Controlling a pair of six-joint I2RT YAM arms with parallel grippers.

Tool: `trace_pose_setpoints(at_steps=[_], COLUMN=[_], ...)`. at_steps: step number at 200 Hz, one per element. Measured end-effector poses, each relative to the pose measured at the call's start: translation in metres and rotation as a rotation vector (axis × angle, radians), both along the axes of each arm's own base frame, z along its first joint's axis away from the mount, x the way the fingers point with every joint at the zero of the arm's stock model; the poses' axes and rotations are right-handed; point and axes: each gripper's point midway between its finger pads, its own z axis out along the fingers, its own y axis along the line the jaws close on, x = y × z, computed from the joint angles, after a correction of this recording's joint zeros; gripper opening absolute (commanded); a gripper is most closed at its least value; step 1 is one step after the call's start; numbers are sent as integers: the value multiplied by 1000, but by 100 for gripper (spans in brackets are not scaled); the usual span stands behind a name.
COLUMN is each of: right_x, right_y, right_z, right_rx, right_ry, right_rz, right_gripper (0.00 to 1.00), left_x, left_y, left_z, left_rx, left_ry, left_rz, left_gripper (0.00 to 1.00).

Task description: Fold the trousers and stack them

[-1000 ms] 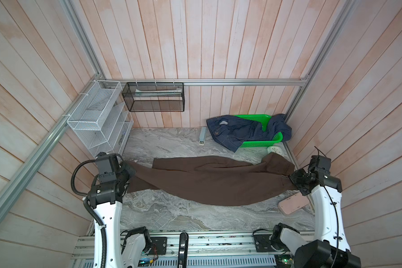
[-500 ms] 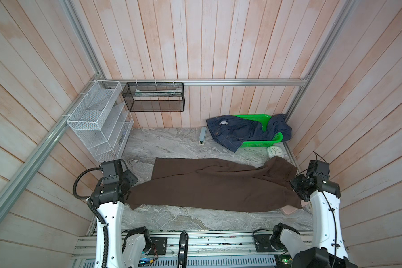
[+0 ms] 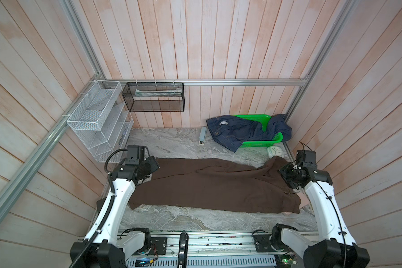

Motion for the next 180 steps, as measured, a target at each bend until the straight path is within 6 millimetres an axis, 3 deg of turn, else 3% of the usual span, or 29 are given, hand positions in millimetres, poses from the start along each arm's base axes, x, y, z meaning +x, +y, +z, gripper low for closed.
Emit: trace_pose_setpoints(at_steps=[25, 67, 96, 128, 180], right_x=[13, 28, 33, 36, 41], right_y=[12, 17, 18, 19, 19], right_z=[-3, 6, 10, 11, 8], right_rx=[27, 53, 56, 61, 65], right_ry=[-15, -85, -108, -117, -117], right_rz=[21, 32, 38, 43, 46], right_gripper=[53, 53, 53, 52, 52], left_x=[31, 79, 101, 126, 146], left_y=[-10, -3, 5, 22, 43], left_z=[-25, -72, -105, -125, -165], left_rx=[30, 118, 181, 221, 246], left_ry=[62, 152, 217, 240, 304], left_rz=[-26, -10, -8, 12, 21], left_gripper=[68, 74, 75, 75, 71])
